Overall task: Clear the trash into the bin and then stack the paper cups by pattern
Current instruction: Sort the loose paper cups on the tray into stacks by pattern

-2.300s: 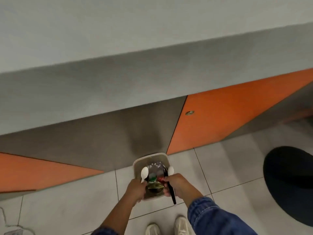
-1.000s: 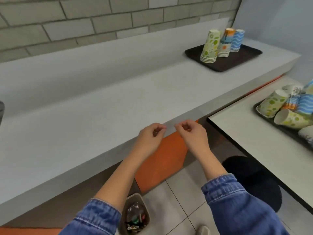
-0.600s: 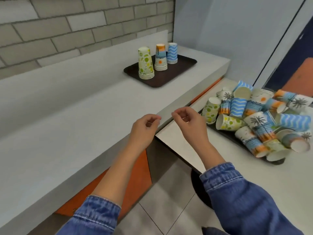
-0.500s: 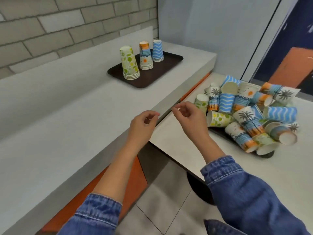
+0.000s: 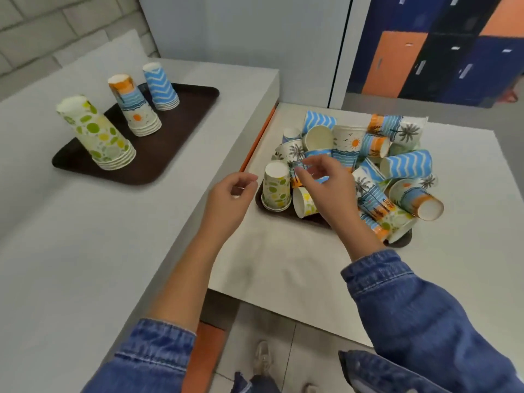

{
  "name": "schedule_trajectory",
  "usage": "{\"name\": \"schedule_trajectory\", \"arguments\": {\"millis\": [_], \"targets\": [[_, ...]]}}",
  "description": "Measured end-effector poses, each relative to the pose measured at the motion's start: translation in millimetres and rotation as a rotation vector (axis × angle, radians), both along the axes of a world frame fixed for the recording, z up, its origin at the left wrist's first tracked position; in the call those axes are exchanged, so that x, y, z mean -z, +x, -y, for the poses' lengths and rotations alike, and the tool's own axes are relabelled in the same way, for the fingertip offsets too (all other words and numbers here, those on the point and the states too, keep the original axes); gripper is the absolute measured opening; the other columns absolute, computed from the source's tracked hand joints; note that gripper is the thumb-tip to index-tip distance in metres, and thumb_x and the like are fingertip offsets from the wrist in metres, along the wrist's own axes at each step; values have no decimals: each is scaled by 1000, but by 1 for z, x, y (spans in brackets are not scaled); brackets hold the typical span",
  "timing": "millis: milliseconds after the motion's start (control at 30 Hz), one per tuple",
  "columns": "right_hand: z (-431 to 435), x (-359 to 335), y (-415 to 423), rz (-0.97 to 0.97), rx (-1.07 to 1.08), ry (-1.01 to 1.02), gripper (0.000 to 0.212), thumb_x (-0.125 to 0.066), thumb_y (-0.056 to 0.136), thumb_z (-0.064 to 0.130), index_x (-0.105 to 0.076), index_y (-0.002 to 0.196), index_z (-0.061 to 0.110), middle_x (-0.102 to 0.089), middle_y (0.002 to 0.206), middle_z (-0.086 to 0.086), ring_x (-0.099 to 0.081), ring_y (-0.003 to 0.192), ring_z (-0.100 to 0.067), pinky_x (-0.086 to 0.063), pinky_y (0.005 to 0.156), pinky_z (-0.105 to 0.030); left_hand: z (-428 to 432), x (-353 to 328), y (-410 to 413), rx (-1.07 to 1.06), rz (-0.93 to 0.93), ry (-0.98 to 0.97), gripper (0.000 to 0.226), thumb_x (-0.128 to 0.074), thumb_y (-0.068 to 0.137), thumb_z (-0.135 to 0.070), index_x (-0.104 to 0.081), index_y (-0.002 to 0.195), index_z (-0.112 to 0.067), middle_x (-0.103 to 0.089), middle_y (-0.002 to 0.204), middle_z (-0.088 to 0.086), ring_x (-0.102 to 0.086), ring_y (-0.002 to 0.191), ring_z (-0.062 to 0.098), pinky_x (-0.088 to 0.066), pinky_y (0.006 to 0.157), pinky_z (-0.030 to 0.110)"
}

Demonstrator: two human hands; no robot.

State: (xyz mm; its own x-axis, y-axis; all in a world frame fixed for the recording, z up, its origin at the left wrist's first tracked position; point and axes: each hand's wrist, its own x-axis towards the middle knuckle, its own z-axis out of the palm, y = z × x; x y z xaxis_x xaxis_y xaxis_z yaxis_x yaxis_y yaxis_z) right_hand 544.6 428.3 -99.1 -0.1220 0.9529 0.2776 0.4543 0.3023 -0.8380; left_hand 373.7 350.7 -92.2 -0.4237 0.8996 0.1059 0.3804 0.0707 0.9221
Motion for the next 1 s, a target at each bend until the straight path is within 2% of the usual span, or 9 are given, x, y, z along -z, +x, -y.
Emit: {"name": "schedule_trajectory", "arguments": {"millis": [133, 300, 367, 433, 600, 700, 800, 900, 1000], "targets": [[-28, -7, 25, 17, 122, 25, 17, -68, 84, 30, -65, 98, 21, -61, 89, 5, -55, 80, -7, -45, 70, -21, -42, -2, 1, 128, -6, 14, 11, -64, 88, -15, -66, 97, -20, -63, 82, -12, -55, 67, -9, -41, 64, 4], [-73, -25, 73, 116, 259, 82, 22, -68, 83, 27, -65, 103, 18, -63, 91, 1, -54, 80, -8, -43, 70, -17, -87, -5, 13, 239, -11, 31, 16, -66, 85, -15, -63, 97, -25, -62, 83, -13, -55, 70, -3, -40, 62, 3], [-93, -34, 93, 178, 284, 89, 26, -68, 82, 27, -64, 106, 18, -63, 91, -1, -53, 80, -10, -43, 73, -21, -101, -7, 19, 254, -18, 39, 17, -67, 85, -15, -63, 97, -27, -62, 83, -13, -56, 73, 0, -40, 62, 4], [-114, -40, 109, 266, 281, 76, 30, -68, 82, 29, -62, 110, 20, -63, 96, -2, -55, 84, -14, -47, 77, -31, -113, -8, 26, 257, -18, 41, 18, -67, 85, -16, -62, 96, -29, -61, 84, -14, -56, 74, -1, -42, 65, 5], [-164, -46, 132, 508, 158, 39, 42, -68, 82, 27, -55, 122, 19, -58, 113, -7, -55, 101, -22, -43, 81, -34, -134, -5, 49, 217, -25, 39, 17, -68, 84, -18, -62, 96, -29, -63, 84, -8, -57, 77, 0, -44, 66, 3], [-192, -44, 138, 666, 56, 13, 53, -71, 81, 29, -52, 129, 17, -53, 123, -10, -51, 113, -27, -43, 89, -38, -145, -4, 60, 189, -37, 25, 18, -68, 84, -20, -61, 95, -33, -62, 87, -8, -57, 80, 1, -44, 67, 4], [-217, -42, 141, 808, -41, -51, 69, -74, 77, 39, -46, 136, 15, -47, 135, -12, -45, 123, -31, -42, 97, -43, -153, -3, 68, 152, -39, 28, 19, -69, 84, -19, -62, 98, -29, -61, 88, -9, -57, 81, 2, -45, 68, 7], [-238, -40, 143, 910, -110, -101, 83, -73, 73, 52, -42, 140, 14, -45, 138, -12, -44, 125, -31, -41, 97, -43, -156, 0, 75, 109, -49, 3, 19, -69, 84, -21, -63, 101, -26, -62, 90, -6, -57, 82, 4, -46, 71, 15], [-253, -35, 143, 993, -142, -142, 91, -69, 69, 63, -41, 140, 13, -46, 138, -13, -44, 124, -32, -41, 97, -43, -156, 5, 84, 79, -53, -41, 19, -69, 84, -22, -64, 102, -24, -64, 93, -5, -57, 83, 2, -45, 70, 12]]}}
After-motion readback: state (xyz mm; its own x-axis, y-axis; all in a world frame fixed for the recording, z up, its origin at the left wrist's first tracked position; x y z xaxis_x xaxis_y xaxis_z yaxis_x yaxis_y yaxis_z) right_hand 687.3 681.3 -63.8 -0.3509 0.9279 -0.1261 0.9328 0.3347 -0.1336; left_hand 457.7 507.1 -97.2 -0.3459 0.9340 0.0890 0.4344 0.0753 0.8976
